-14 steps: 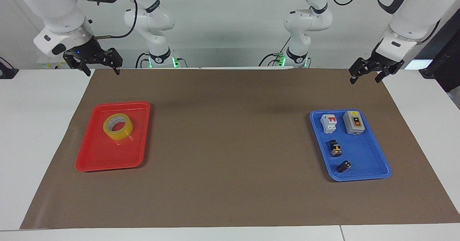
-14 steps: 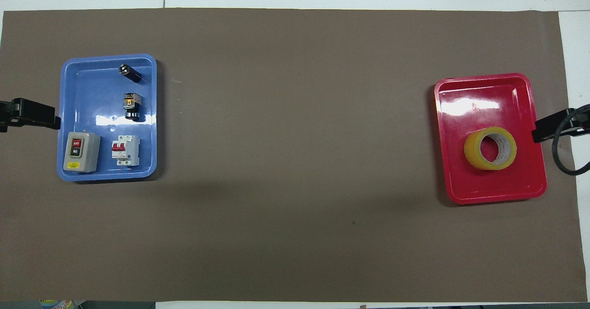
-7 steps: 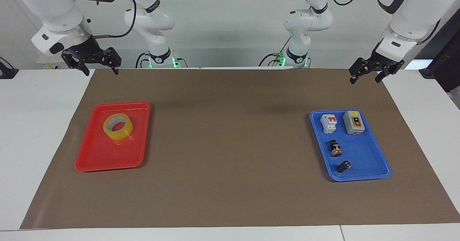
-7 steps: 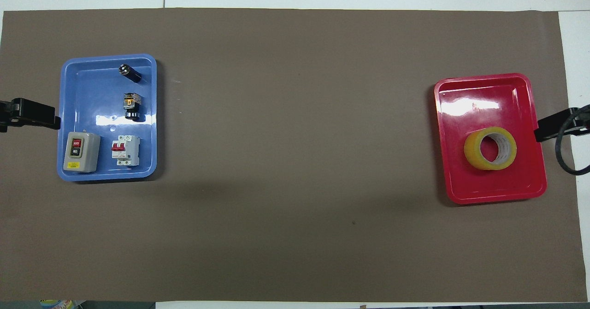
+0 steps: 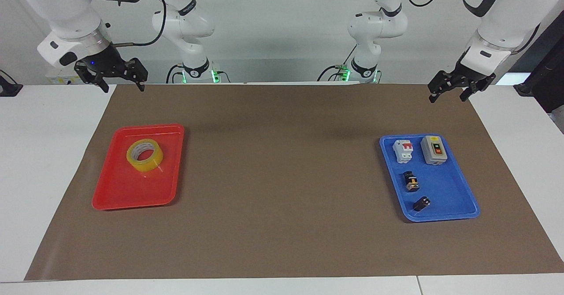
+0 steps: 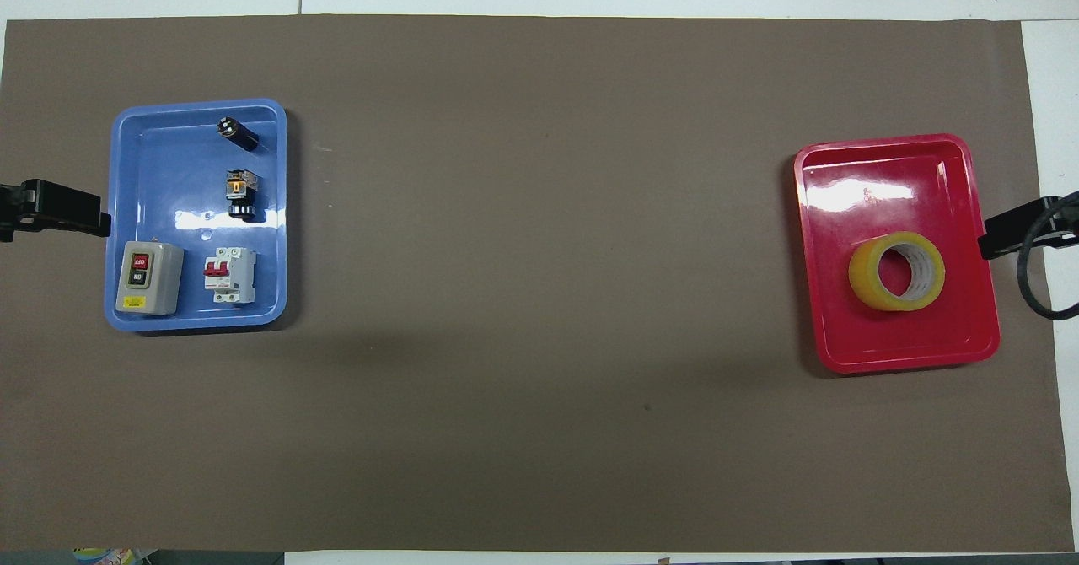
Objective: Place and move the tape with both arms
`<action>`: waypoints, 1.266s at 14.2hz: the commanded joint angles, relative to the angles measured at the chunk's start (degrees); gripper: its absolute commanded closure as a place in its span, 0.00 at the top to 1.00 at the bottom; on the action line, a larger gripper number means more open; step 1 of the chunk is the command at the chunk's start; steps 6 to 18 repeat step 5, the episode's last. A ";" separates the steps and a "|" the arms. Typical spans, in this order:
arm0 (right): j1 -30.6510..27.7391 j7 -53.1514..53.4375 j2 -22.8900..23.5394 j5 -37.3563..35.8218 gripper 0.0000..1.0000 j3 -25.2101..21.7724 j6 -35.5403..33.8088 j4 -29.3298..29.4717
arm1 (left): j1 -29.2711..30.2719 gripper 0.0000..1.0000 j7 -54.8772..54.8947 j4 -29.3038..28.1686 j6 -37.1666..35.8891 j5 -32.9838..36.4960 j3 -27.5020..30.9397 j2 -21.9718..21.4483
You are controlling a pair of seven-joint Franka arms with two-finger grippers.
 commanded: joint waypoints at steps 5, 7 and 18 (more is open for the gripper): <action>-0.85 0.61 -0.66 0.16 1.00 0.47 1.03 -0.45 | 0.28 1.00 0.35 -1.00 -0.49 1.18 -0.14 -1.28; -0.85 0.61 -0.66 0.16 1.00 0.47 1.03 -0.45 | 0.28 1.00 0.35 -1.00 -0.49 1.18 -0.14 -1.28; -0.85 0.61 -0.66 0.16 1.00 0.47 1.03 -0.45 | 0.28 1.00 0.35 -1.00 -0.49 1.18 -0.14 -1.28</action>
